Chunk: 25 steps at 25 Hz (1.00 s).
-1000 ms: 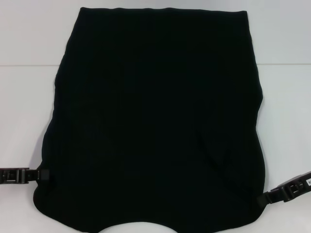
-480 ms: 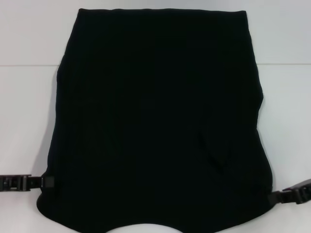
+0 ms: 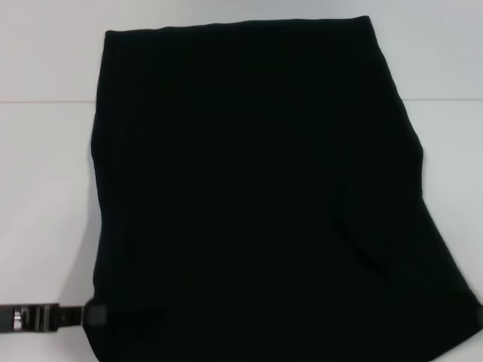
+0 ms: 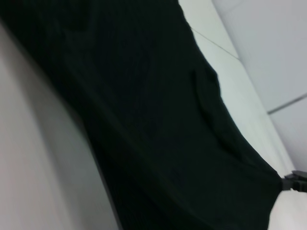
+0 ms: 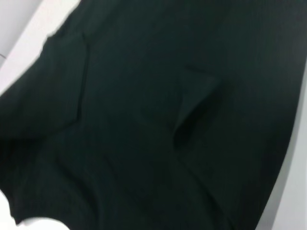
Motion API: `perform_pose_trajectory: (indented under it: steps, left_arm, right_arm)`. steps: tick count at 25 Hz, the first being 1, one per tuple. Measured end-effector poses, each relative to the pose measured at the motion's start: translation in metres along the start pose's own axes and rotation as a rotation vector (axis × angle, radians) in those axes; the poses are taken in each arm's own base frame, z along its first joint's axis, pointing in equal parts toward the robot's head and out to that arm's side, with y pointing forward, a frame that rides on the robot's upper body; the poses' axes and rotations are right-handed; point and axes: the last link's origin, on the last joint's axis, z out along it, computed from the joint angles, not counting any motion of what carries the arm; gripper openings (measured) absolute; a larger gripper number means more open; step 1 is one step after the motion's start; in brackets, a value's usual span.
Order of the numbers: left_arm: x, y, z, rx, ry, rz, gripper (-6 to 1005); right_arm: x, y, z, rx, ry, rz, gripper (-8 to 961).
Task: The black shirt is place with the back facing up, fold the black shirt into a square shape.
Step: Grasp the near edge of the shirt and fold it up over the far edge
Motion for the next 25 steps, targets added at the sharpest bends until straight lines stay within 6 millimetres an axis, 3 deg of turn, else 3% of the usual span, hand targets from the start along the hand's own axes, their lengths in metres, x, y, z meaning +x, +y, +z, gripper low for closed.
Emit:
perform_pose_trajectory:
  steps: [9, 14, 18, 25]
  left_arm:
    - [-0.027, 0.003, 0.0, -0.059, 0.009, -0.041, 22]
    - [-0.03, 0.004, 0.0, -0.072, 0.031, -0.048, 23]
    - [-0.018, 0.005, 0.001, -0.077, 0.048, -0.027, 23]
    - [0.047, 0.006, 0.009, -0.053, 0.108, 0.064, 22]
  right_arm:
    - [0.036, -0.002, -0.029, -0.022, -0.04, 0.018, 54]
    - [0.042, 0.0, -0.034, -0.038, -0.064, 0.005, 54]
    - [0.031, 0.0, -0.036, -0.035, -0.107, -0.019, 54]
    - [-0.018, -0.003, -0.03, 0.005, -0.217, -0.104, 54]
